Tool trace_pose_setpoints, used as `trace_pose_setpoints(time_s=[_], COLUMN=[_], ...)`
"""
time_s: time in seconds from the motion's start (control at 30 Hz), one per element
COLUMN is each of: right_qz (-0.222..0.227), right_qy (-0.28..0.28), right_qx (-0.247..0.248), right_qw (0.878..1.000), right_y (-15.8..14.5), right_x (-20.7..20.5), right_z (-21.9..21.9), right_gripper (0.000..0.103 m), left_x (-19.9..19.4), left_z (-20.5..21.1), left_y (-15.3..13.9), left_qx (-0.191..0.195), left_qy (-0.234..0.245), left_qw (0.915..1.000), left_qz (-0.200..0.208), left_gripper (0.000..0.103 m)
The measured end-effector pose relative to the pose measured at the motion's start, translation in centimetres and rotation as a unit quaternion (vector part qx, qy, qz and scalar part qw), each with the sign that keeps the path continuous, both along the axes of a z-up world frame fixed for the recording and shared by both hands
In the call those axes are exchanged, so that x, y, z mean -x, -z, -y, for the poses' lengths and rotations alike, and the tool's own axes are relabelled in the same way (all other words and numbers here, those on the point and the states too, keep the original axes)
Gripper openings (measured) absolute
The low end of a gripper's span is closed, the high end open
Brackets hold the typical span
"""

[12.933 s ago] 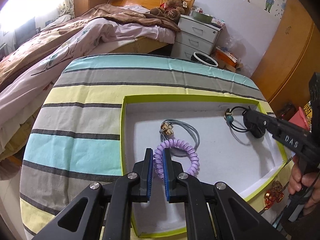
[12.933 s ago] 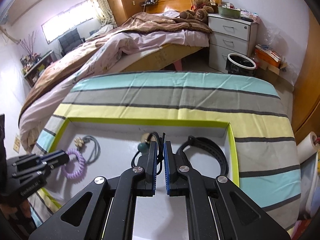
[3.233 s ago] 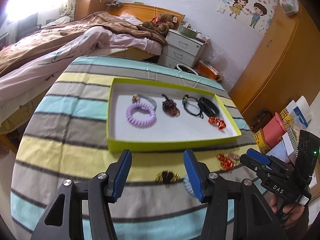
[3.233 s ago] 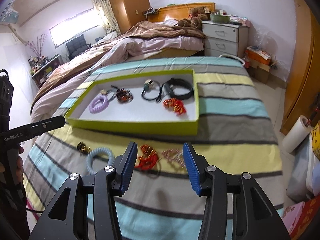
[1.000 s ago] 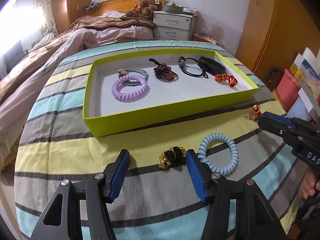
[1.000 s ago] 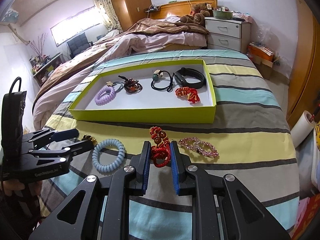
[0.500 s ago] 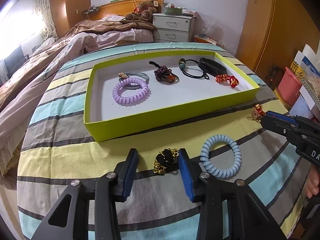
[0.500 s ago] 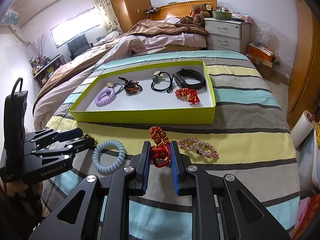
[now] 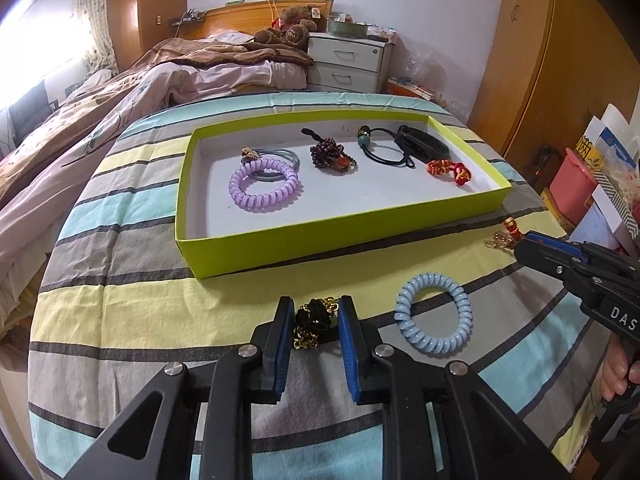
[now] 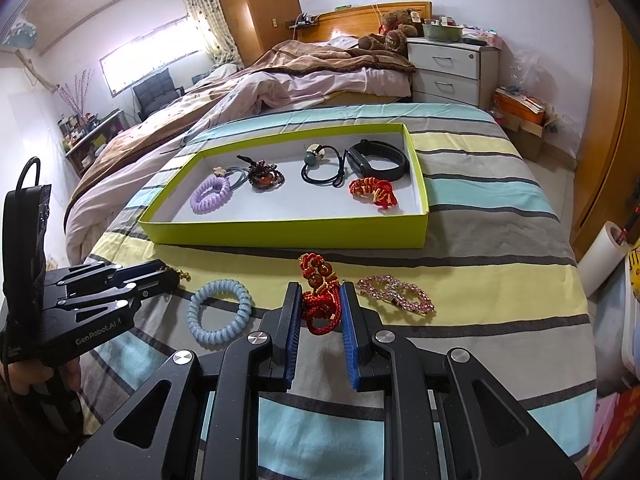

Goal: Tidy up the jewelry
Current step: 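Grasp the black-and-gold ornament with the left gripper while the right holds the red tassel, then carry the red tassel and black-and-gold ornament into the box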

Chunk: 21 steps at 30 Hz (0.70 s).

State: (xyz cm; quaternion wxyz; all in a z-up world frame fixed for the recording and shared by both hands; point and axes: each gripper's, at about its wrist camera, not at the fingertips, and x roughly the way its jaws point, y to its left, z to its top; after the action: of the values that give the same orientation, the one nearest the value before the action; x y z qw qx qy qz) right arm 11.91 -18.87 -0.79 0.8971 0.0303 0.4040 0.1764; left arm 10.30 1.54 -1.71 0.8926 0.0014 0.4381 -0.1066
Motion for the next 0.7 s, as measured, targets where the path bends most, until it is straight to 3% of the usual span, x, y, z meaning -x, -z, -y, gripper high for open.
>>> trace_pose_setpoints(time_s=[0.7], right_qz=[0.025], right_qy=[-0.001], right_qx=[-0.004], right_qw=[1.000], right_y=[-2.3], right_x=[-0.3], right_z=[-0.7], right_gripper=[0.020], left_x=[0.4], left_z=[-1.5], left_y=[-3.1], left_qx=[0.021], left_qy=[-0.010], left_qw=[0.9994], left_qz=[0.025], left_gripper=[0.022])
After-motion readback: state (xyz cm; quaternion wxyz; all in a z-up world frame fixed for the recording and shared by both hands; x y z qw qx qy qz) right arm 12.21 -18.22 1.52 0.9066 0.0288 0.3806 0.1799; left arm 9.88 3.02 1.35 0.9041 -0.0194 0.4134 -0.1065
